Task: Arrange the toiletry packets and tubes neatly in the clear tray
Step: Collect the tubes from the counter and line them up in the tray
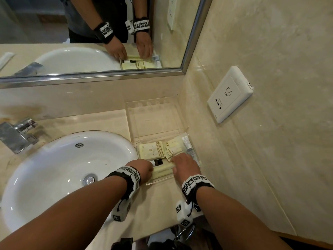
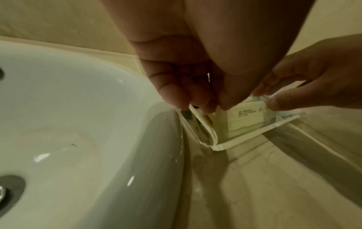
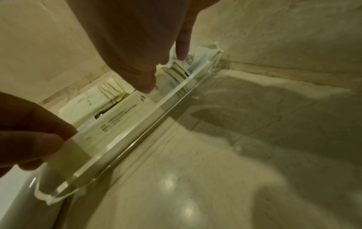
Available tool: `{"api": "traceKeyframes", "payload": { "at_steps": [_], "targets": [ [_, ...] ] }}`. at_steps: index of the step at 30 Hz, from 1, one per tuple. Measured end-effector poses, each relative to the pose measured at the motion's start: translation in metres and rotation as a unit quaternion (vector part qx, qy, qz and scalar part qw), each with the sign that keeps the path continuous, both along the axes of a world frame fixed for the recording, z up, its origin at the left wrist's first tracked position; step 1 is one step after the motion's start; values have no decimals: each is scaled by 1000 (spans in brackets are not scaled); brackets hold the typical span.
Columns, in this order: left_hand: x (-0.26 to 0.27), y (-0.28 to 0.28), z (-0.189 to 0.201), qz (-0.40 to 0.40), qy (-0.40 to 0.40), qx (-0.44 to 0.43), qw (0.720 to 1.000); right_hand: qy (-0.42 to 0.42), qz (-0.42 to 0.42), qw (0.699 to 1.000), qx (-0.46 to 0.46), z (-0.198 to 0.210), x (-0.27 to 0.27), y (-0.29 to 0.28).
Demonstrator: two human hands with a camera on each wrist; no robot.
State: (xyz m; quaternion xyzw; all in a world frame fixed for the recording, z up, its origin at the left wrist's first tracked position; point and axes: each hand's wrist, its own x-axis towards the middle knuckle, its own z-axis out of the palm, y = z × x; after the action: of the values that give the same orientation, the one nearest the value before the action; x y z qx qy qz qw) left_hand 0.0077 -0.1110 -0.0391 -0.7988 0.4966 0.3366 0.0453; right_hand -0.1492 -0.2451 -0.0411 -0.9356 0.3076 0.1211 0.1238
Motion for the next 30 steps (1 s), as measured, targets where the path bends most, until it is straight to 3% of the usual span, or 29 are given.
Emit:
{"api": "traceKeyframes", "payload": {
  "at_steps": [3,8,13,17,21,26,30],
  "targets": [
    [5,-2,2,24,-5,-28,999,1,-9,999,-41,2,-2,-4],
    [5,-6,2,23,-7,-31,999,80,-4,997,17,-1,-1,-3],
    [5,-3,-4,17,-14,-12,1000,70,16,997,-4,1,0,-1],
    [2,-4,-7,8,-37,-12,999,79,77,994,2,-1,0,8],
    [0,-8,-8,8,-43,-13,999,87,69,994,17,-1,2,8],
    [3,-13,-8,25,-68,-98,993,-11,13,1000,-8,7,4,-2],
    [7,-15,-9,2,-87,-140,986,71,6,997,-29,11,4,-11]
  ]
}}
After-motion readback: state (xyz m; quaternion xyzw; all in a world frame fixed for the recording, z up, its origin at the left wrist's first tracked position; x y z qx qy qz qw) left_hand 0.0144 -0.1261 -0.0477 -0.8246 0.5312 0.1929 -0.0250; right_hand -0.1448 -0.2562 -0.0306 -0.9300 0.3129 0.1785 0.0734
